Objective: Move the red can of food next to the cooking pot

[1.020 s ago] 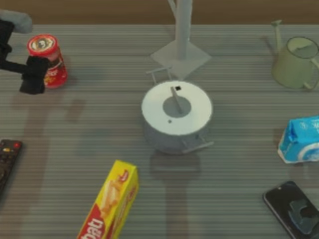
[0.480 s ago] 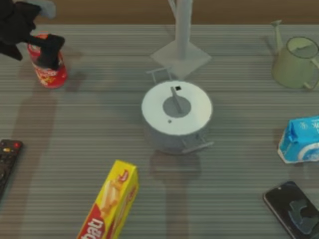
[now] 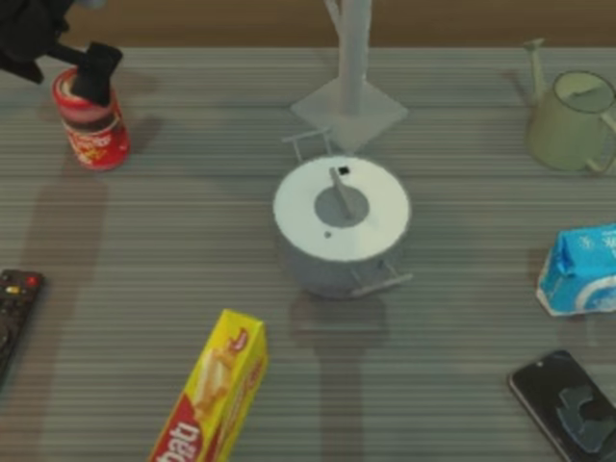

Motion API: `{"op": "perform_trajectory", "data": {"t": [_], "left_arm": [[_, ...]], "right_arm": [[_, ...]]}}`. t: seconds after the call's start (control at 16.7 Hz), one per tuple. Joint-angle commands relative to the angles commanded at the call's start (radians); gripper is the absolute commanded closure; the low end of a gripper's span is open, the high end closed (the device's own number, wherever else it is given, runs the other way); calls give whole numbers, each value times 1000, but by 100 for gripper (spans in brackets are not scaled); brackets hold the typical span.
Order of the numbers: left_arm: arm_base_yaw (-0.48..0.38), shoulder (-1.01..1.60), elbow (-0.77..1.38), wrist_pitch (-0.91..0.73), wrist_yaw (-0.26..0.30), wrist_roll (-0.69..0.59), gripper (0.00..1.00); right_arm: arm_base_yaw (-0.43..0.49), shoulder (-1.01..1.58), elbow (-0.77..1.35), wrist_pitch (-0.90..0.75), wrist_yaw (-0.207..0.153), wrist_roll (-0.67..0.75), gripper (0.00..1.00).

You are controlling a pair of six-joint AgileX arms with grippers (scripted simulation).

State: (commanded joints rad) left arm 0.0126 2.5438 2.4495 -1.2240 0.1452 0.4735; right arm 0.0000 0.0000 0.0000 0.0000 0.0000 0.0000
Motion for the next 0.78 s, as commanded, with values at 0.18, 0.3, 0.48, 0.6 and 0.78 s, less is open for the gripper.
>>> {"op": "perform_trajectory", "data": {"t": [0.18, 0.3, 0.48, 0.6, 0.78], "left_arm": [[0, 0, 0, 0, 0, 0, 0], [-6, -1, -4, 5, 0, -2, 0], [-8, 31, -32, 63, -1, -8, 0], [-11, 57, -53, 113, -2, -11, 0], [-13, 69, -61, 131, -2, -12, 0]], "right_arm": [[0, 0, 0, 0, 0, 0, 0], [0, 0, 0, 0, 0, 0, 0], [0, 0, 0, 0, 0, 0, 0], [0, 0, 0, 0, 0, 0, 0], [0, 0, 0, 0, 0, 0, 0]]}}
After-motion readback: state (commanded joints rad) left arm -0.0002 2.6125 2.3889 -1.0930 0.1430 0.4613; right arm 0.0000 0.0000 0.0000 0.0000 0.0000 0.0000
